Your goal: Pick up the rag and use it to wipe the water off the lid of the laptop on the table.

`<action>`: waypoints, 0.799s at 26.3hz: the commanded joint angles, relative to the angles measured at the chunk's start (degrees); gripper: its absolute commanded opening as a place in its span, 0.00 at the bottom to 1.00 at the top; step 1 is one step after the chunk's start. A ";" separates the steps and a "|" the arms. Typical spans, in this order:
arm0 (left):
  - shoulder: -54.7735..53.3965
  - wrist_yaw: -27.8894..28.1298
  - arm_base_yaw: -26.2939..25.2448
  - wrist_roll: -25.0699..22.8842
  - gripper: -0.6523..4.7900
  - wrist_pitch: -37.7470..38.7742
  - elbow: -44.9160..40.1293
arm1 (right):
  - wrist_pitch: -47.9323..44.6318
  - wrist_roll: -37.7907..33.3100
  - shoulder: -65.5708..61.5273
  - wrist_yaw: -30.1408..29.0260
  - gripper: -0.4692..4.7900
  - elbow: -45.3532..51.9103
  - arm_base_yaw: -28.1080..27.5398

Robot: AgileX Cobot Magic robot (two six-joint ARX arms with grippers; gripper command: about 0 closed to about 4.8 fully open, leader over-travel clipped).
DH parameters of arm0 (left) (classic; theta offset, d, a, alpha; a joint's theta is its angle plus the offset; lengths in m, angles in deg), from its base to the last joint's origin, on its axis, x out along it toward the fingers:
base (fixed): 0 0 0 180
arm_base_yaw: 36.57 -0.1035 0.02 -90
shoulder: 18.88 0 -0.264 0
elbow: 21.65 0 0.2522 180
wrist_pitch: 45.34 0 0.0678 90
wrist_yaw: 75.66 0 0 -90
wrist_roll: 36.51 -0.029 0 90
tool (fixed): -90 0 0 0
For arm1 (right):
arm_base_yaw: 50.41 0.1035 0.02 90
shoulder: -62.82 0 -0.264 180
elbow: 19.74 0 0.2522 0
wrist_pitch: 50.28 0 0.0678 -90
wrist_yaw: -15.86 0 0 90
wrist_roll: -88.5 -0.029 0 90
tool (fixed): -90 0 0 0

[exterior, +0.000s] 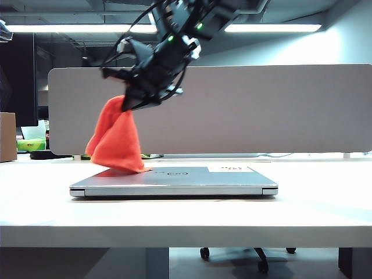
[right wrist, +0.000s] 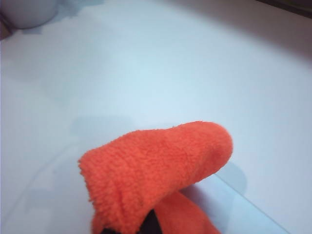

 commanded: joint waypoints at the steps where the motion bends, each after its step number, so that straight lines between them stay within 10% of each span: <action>1: 0.00 -0.31 0.07 0.13 0.16 -0.37 0.22 | -5.25 -1.79 -1.25 -3.32 0.07 -0.44 0.81; 21: 0.00 -0.31 0.04 0.13 0.16 -0.37 0.22 | -12.79 -1.95 -7.89 -9.77 0.07 -6.75 -0.33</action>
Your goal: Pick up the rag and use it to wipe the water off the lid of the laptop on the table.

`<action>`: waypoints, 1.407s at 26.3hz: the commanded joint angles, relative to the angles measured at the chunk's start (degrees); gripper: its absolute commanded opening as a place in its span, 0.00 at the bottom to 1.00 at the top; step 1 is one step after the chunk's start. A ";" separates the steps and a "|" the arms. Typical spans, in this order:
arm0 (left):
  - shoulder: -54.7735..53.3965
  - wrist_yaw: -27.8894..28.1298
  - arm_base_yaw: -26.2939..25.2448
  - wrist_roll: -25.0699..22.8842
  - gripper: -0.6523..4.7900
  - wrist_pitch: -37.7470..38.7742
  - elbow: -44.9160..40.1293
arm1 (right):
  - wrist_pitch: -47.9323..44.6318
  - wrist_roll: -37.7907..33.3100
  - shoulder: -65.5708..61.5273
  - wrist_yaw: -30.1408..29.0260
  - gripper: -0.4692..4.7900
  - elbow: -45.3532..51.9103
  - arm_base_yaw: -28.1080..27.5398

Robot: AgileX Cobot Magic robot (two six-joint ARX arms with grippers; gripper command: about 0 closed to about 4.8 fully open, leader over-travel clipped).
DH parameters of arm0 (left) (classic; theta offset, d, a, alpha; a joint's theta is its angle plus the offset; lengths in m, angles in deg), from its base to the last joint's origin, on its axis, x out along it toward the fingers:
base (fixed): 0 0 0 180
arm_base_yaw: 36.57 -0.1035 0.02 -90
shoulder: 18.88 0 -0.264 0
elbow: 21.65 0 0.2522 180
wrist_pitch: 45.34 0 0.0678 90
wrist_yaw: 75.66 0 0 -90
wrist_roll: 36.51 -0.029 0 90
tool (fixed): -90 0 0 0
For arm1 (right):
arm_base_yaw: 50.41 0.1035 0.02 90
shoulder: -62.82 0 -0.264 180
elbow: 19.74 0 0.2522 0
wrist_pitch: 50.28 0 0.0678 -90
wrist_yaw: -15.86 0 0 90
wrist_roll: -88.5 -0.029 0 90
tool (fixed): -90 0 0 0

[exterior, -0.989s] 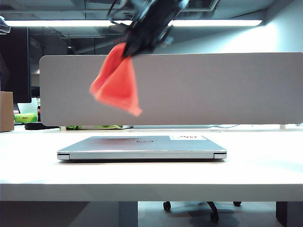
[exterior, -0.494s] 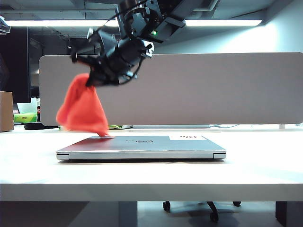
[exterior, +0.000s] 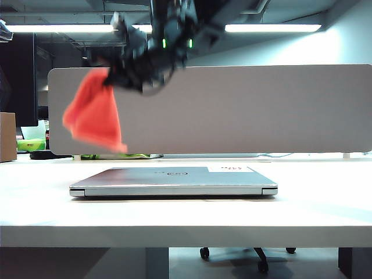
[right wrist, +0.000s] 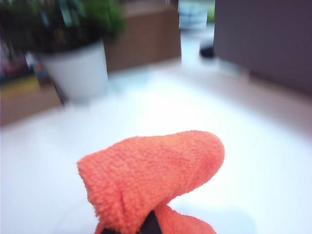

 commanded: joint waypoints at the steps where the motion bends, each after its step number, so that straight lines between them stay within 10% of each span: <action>1: 0.00 -0.28 0.04 0.15 0.16 -0.39 0.22 | 3.48 -0.44 -1.44 -0.85 0.07 -0.28 0.13; 20: 0.00 -0.31 0.04 0.15 0.16 -0.39 0.22 | 18.71 1.79 -4.31 4.63 0.07 -0.24 -3.61; 37: 0.00 -0.28 0.04 0.15 0.16 -0.37 0.22 | 38.99 11.65 -0.44 24.65 0.07 -0.33 -3.52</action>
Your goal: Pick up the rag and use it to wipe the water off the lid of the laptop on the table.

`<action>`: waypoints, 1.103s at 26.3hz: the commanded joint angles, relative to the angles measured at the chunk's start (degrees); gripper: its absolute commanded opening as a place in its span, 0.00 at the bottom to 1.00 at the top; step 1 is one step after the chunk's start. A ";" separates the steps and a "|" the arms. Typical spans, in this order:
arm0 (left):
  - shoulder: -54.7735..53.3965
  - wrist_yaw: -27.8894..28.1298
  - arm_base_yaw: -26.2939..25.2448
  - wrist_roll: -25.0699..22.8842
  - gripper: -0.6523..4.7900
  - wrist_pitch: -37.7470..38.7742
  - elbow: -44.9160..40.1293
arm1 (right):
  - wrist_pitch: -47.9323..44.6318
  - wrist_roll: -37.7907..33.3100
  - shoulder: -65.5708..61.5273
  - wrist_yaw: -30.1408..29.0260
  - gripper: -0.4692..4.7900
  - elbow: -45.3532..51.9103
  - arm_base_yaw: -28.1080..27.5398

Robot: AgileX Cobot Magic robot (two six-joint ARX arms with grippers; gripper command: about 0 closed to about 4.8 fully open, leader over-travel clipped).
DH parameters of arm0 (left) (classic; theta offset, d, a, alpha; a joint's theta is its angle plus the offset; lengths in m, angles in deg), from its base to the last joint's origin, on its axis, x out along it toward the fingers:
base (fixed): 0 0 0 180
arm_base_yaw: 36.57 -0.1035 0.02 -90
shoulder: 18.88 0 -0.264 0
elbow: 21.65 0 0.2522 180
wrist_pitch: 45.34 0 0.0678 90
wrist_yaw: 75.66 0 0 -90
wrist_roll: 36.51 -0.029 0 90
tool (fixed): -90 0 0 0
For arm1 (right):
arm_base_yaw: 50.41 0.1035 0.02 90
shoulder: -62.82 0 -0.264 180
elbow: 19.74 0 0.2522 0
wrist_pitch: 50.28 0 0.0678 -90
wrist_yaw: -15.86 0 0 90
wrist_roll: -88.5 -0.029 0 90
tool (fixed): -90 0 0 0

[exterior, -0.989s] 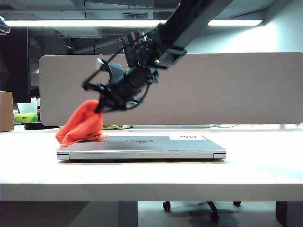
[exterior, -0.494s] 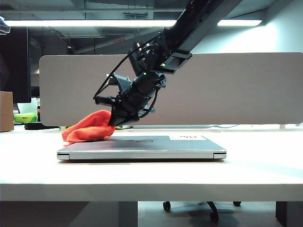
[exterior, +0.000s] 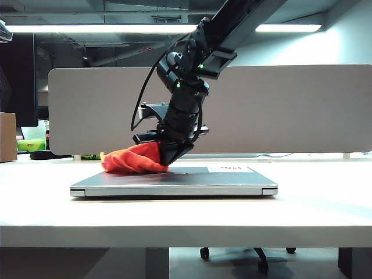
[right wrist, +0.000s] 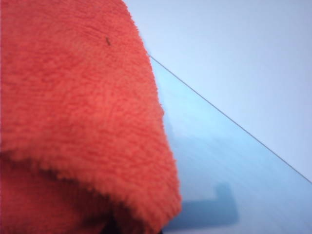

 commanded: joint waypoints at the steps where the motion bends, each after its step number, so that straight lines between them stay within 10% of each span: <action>1: 0.02 -0.28 0.04 0.15 0.16 -0.50 0.22 | 3.61 2.71 1.84 4.37 0.07 -0.09 -0.04; 29: 0.02 -0.28 0.04 0.15 0.16 -0.52 0.22 | 48.43 10.91 8.70 33.53 0.07 0.04 -1.46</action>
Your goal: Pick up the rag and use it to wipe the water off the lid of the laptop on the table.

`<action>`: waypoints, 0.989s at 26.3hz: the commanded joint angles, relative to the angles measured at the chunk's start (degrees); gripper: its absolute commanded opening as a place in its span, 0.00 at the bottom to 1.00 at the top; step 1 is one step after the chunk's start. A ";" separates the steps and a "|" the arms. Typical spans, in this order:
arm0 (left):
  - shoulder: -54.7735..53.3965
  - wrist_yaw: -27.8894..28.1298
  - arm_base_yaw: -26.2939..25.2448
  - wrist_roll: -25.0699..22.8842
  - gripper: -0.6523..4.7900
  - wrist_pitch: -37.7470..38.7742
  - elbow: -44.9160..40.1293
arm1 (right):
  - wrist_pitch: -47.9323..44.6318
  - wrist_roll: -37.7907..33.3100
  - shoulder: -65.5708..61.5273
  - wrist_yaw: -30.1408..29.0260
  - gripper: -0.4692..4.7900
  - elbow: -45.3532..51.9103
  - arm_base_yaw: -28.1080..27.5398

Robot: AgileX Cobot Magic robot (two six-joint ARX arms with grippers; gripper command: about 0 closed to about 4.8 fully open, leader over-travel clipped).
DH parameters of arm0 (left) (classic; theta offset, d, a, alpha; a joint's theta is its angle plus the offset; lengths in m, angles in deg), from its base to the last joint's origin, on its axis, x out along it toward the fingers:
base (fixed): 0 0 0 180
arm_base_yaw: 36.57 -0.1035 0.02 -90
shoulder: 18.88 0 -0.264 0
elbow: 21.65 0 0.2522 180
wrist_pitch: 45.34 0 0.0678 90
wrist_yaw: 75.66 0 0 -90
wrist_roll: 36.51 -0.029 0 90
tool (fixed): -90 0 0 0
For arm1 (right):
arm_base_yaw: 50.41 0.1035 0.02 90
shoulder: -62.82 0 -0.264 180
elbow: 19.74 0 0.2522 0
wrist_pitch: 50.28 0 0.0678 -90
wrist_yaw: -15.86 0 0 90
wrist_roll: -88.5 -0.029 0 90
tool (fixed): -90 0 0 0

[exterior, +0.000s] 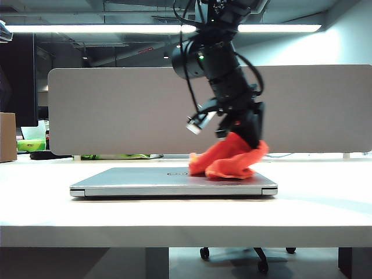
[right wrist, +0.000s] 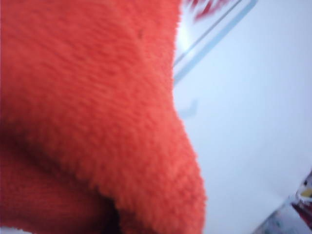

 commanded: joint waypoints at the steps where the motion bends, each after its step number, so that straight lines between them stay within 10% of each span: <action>1: 0.02 -0.28 0.04 0.13 0.16 -0.46 0.22 | 4.11 -1.77 1.25 2.51 0.07 -0.07 -0.63; 11: 0.02 -0.28 0.07 0.13 0.16 -0.48 0.22 | 4.11 -1.42 7.56 10.67 0.09 -0.09 -4.37; 13: 0.02 -0.31 0.04 0.13 0.16 -0.50 0.22 | 4.09 -1.92 10.62 10.80 0.42 -0.09 -6.93; 14: 0.02 -0.26 0.07 0.13 0.16 -0.48 0.22 | 4.09 -4.96 12.02 10.84 0.88 -0.11 -8.76; 15: 0.02 -0.28 0.07 0.13 0.16 -0.50 0.22 | 4.09 -6.51 12.52 10.88 1.00 -0.09 -9.38; 19: 0.02 -0.31 0.07 0.13 0.16 -0.50 0.22 | 4.07 -10.88 15.87 8.85 1.00 -0.11 -10.91; 21: 0.02 -0.28 0.07 0.13 0.16 -0.50 0.22 | 3.93 -11.02 17.73 4.46 0.61 -0.11 -11.17; 22: 0.02 -0.31 0.04 0.13 0.16 -0.48 0.22 | 3.28 -10.95 19.91 -3.10 0.12 -0.11 -12.00; 26: 0.02 -0.31 0.04 0.15 0.16 -0.48 0.22 | -2.40 -13.64 25.16 -17.49 0.08 -0.07 -13.90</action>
